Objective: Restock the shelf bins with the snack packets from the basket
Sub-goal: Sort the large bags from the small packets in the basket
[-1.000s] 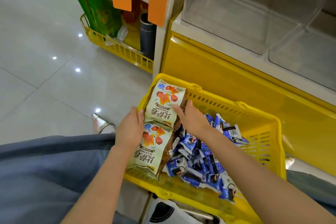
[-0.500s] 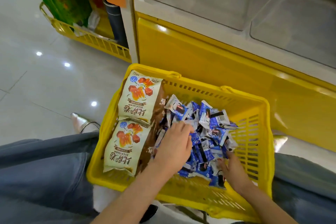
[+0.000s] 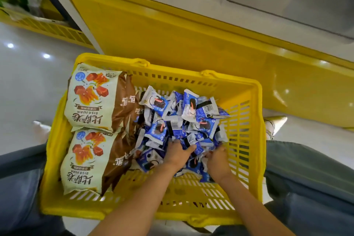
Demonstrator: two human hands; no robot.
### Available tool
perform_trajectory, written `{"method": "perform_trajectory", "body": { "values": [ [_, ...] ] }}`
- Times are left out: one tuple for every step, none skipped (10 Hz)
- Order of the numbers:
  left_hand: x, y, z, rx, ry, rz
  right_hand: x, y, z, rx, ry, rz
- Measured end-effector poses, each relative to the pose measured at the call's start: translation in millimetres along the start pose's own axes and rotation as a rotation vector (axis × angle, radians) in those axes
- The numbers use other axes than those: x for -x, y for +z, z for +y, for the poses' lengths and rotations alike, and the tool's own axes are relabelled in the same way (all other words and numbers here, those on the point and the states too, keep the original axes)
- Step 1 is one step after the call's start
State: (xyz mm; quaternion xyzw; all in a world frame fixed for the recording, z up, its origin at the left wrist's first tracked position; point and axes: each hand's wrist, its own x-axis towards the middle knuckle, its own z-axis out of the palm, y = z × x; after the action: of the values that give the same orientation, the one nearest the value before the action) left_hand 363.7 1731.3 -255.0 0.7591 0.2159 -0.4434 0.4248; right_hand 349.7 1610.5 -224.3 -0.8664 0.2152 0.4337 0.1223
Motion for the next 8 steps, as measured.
{"method": "perform_trajectory", "body": {
  "values": [
    [-3.5,6.2,2.9,0.171,0.018,0.068,-11.8,10.1,9.9,-0.543,0.073,0.120],
    [-3.3,5.4,3.7,0.282,0.022,0.032,-22.7,5.9,15.8,-0.401,0.021,0.034],
    [-3.3,-2.8,-1.0,0.280,0.023,-0.013,-25.7,-3.6,17.9,-0.492,0.080,-0.056],
    [0.3,-14.7,-7.6,0.264,0.025,-0.071,-26.1,-1.6,15.2,-0.474,0.128,-0.067],
    [6.9,-26.9,-12.0,0.222,0.054,-0.076,-27.6,3.6,15.2,-0.393,0.098,0.025],
    [18.4,-39.1,-15.2,-0.075,0.173,0.008,-21.7,6.2,11.3,-0.293,0.063,0.059],
    [26.2,-47.5,-23.1,-0.610,0.320,0.099,-16.2,10.5,8.1,-0.161,0.033,0.003],
    [31.9,-55.3,-28.7,-0.686,0.295,0.091,-11.6,16.1,8.6,-0.071,-0.029,0.025]
  ]
}}
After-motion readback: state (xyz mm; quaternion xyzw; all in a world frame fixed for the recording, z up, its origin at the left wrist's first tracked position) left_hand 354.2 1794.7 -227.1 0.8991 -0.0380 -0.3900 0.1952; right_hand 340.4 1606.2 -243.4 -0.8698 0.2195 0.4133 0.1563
